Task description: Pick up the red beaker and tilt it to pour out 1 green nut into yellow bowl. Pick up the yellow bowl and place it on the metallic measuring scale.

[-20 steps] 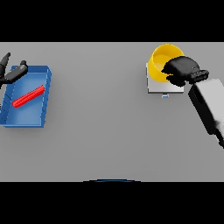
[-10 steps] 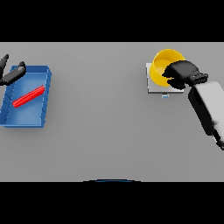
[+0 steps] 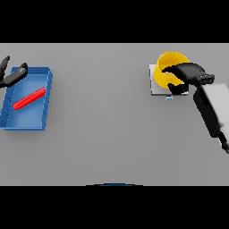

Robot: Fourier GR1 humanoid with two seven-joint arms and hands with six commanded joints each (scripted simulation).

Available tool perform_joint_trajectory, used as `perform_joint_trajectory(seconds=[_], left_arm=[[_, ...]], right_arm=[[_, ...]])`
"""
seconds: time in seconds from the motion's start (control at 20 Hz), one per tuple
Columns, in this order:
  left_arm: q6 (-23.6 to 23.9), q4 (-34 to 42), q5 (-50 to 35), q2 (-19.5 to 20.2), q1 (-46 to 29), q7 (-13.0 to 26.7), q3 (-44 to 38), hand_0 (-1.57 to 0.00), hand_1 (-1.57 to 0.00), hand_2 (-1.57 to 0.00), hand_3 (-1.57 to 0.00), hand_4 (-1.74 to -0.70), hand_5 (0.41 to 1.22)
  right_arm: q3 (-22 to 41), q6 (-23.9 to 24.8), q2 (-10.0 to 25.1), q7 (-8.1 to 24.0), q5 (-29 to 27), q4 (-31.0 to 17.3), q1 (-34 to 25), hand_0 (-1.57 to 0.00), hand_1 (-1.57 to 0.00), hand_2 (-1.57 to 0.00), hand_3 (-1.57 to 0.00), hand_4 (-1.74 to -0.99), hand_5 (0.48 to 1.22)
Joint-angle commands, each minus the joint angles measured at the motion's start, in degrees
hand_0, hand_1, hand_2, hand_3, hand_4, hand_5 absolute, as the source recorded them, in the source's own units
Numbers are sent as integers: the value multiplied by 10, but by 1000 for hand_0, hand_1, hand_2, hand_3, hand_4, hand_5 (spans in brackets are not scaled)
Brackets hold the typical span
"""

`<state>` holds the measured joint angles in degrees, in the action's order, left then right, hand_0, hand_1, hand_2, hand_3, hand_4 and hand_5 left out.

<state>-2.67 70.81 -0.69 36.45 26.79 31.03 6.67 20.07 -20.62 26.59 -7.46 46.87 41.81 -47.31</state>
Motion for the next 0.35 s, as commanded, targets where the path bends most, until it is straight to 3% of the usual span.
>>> perform_joint_trajectory(seconds=[0.0, 0.3], left_arm=[[0, 3, -1, 1, -3, -1, 0, 1, 1, 1, 1, -834, 750], [1, 8, -1, 5, -5, 0, -2, 1, 1, 1, 1, -833, 760]], right_arm=[[4, -3, 3, -4, 3, 2, -1, -247, -243, -192, -164, -1448, 824], [12, -14, 0, 6, 9, 1, 1, -64, -63, -50, -42, -1390, 779]])
